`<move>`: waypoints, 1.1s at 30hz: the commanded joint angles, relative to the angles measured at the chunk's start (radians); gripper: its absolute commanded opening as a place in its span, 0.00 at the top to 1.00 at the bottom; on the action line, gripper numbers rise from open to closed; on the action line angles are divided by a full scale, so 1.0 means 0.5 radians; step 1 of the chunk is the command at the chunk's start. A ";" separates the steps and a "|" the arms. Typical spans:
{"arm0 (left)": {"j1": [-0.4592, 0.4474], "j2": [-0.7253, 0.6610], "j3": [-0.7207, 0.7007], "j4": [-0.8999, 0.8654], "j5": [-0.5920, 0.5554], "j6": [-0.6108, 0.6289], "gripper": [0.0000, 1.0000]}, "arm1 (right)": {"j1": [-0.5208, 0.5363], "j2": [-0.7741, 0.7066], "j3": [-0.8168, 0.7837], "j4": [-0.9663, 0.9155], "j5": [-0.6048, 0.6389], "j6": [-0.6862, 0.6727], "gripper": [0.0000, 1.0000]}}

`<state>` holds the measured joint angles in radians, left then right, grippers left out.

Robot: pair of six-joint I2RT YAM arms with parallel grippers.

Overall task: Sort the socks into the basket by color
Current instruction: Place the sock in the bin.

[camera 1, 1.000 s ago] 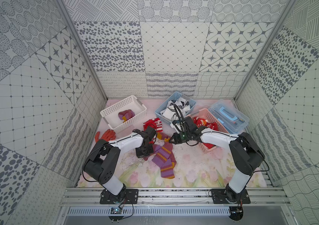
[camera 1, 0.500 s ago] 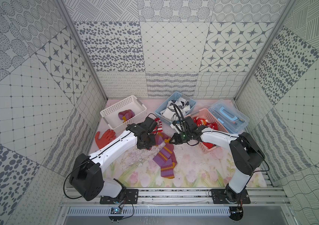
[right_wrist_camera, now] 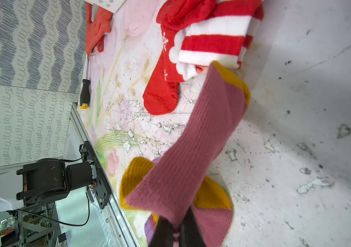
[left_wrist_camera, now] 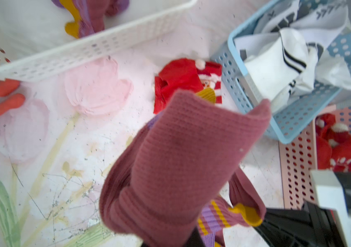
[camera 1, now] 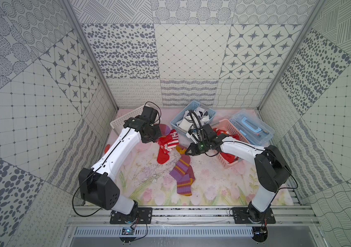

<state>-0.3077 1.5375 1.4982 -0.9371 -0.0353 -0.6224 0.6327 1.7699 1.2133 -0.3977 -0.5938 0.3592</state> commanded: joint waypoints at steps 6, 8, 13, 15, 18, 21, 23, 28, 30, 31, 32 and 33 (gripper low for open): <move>0.432 0.577 0.617 0.185 0.035 0.380 1.00 | -0.007 -0.005 0.092 -0.015 -0.062 -0.031 1.00; 0.471 0.712 0.739 0.196 -0.012 0.423 1.00 | -0.006 0.018 0.109 -0.019 -0.079 -0.028 1.00; 0.548 1.092 1.118 0.098 -0.149 0.508 1.00 | -0.007 0.075 0.164 -0.039 -0.111 -0.042 1.00; 0.567 1.217 1.246 0.078 -0.195 0.541 1.00 | -0.006 0.099 0.195 -0.067 -0.126 -0.058 1.00; 0.625 1.372 1.380 0.072 -0.174 0.517 1.00 | -0.006 0.130 0.230 -0.090 -0.143 -0.068 1.00; 0.665 1.501 1.473 0.039 -0.144 0.502 1.00 | -0.007 0.150 0.263 -0.108 -0.158 -0.071 1.00; 0.670 1.554 1.486 0.033 -0.112 0.514 1.00 | -0.006 0.165 0.282 -0.124 -0.165 -0.076 1.00; 0.671 1.601 1.400 0.031 -0.023 0.500 1.00 | -0.010 0.187 0.309 -0.140 -0.180 -0.084 1.00; 0.670 1.576 1.305 0.072 -0.009 0.487 0.93 | -0.010 0.191 0.324 -0.154 -0.180 -0.092 1.00; 0.668 1.552 1.253 0.099 0.007 0.484 0.90 | -0.011 0.191 0.331 -0.159 -0.180 -0.095 1.00; 0.669 1.529 1.203 0.128 0.018 0.481 0.87 | -0.010 0.193 0.335 -0.161 -0.177 -0.096 1.00; 0.669 1.503 1.158 0.153 0.027 0.478 0.83 | -0.011 0.189 0.337 -0.163 -0.176 -0.098 1.00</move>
<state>0.0219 2.3196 2.1433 -0.8776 -0.0620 -0.3931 0.6323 1.8477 1.3487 -0.4839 -0.6697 0.3363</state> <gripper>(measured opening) 0.146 0.068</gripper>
